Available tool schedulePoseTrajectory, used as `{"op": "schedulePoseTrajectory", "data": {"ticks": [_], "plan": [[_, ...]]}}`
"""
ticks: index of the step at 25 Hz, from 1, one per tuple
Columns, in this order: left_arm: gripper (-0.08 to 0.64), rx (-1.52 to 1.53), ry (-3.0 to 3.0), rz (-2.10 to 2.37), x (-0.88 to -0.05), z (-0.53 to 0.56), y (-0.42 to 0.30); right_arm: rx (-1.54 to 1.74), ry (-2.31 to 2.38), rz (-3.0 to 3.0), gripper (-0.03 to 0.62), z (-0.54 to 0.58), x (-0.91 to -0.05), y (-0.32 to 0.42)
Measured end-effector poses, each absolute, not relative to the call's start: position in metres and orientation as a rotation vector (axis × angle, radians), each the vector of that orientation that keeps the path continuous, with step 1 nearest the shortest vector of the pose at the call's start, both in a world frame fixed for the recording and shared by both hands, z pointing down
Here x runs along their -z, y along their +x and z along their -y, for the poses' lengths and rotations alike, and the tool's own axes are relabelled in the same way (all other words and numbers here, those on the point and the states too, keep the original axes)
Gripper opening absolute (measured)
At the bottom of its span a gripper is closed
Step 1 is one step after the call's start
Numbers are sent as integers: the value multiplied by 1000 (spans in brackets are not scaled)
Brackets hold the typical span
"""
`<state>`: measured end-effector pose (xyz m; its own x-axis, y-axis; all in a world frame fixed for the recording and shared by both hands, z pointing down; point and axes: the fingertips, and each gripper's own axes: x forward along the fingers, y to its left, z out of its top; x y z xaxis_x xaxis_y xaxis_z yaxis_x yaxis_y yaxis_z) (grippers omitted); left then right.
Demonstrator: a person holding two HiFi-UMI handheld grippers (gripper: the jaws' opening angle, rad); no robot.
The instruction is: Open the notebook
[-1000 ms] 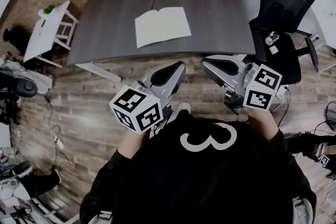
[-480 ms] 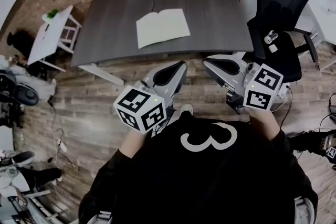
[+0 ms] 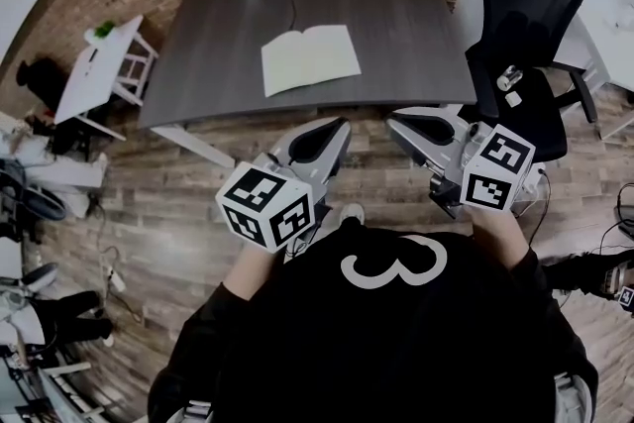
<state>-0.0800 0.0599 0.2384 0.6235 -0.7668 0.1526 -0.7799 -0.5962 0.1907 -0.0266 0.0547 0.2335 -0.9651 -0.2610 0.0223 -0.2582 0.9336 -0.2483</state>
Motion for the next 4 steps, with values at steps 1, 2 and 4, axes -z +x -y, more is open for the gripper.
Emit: {"op": "schedulePoseTrajectory", "data": {"ticks": [1,2,4], "plan": [[15,-77,2612,1264,-239,-61,-80,387,-413,-3080,2,-56,-234,-27],[15,-75,2613,1263,-239,-62,-79,385,-413,-3081,2,-58,-235,-27],[15,-71,2616,1261,-240,-64,-78,383,-412,-3082,2,-61,-236,-27]]}}
